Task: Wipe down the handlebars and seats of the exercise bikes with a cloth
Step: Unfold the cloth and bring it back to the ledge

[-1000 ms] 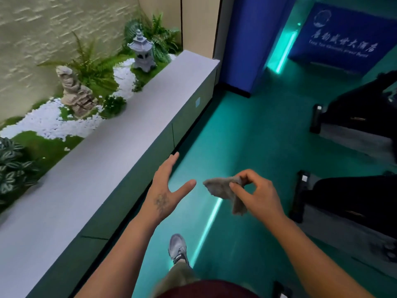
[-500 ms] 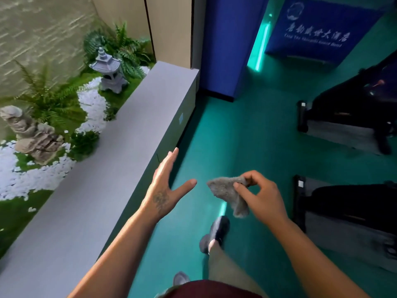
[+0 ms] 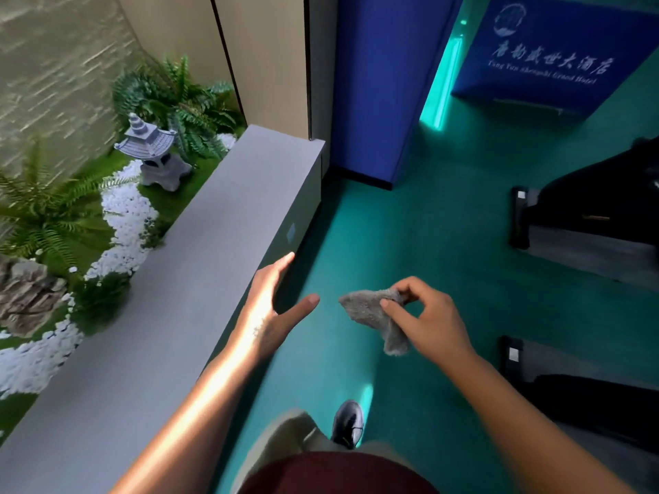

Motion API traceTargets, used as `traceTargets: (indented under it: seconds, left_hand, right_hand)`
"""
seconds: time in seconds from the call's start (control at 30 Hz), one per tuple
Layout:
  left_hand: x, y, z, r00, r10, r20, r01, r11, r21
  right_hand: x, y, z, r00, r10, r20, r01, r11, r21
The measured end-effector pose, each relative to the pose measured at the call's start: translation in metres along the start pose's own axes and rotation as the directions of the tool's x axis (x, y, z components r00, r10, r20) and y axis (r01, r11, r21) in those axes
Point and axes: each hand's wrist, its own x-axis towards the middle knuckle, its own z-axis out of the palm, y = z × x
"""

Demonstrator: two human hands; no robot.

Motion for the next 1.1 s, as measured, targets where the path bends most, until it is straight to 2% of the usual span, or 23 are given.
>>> traceTargets:
  seconds: [0.3, 0.7, 1.1]
  left_hand:
    - [0.129, 0.011, -0.001, 1.0, -0.001, 0.011, 0.001, 1.0, 0.018]
    - [0.336, -0.008, -0.044, 1.0, 0.004, -0.029, -0.006, 0.997, -0.071]
    - [0.439, -0.014, -0.089, 0.984, -0.134, -0.119, 0.122, 0.987, -0.105]
  right_hand:
    - [0.149, -0.006, -0.008, 1.0, -0.008, 0.014, 0.008, 1.0, 0.016]
    - [0.363, -0.036, 0.04, 0.998, -0.021, 0.065, 0.021, 1.0, 0.014]
    - [0.523, -0.071, 0.084, 0.968, -0.085, 0.237, 0.049, 0.987, 0.152]
